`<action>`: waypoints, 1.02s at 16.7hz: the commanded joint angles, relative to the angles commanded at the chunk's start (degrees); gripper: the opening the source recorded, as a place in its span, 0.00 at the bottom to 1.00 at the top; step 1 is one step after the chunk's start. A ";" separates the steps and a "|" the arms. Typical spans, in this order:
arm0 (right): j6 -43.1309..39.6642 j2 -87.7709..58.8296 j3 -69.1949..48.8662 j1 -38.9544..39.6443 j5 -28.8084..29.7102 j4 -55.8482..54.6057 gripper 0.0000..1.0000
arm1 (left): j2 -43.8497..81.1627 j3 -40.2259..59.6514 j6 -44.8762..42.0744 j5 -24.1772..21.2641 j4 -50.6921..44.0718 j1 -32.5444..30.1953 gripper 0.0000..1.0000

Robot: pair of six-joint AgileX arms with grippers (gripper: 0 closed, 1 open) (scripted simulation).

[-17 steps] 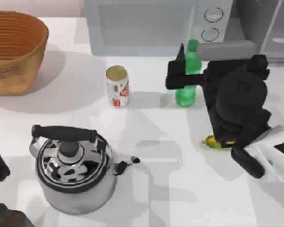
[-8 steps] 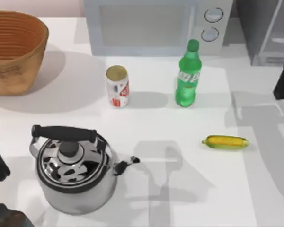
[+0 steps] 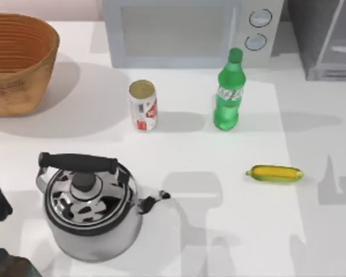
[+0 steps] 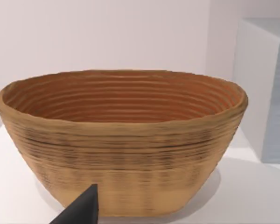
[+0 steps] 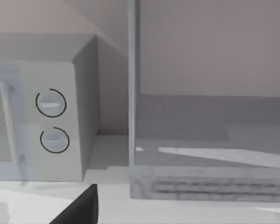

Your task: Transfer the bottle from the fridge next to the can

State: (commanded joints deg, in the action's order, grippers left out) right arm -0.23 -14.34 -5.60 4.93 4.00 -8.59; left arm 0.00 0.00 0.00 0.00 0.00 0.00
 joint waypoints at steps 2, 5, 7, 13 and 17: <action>0.06 6.94 2.67 -2.35 -1.91 4.10 1.00 | 0.00 0.00 0.00 0.00 0.00 0.00 1.00; 0.19 13.16 5.12 -4.50 -3.67 7.88 1.00 | 0.00 0.00 0.00 0.00 0.00 0.00 1.00; 0.23 14.34 5.60 -4.93 -4.00 8.59 1.00 | 0.00 0.00 0.00 0.00 0.00 0.00 1.00; 0.22 14.73 4.91 -4.73 -3.96 9.19 1.00 | 0.00 0.00 0.00 0.00 0.00 0.00 1.00; 0.20 20.67 -0.02 -4.69 -4.05 17.75 1.00 | 0.00 0.00 0.00 0.00 0.00 0.00 1.00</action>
State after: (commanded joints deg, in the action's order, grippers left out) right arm -0.03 6.33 -5.62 0.24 -0.05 9.16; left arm 0.00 0.00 0.00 0.00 0.00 0.00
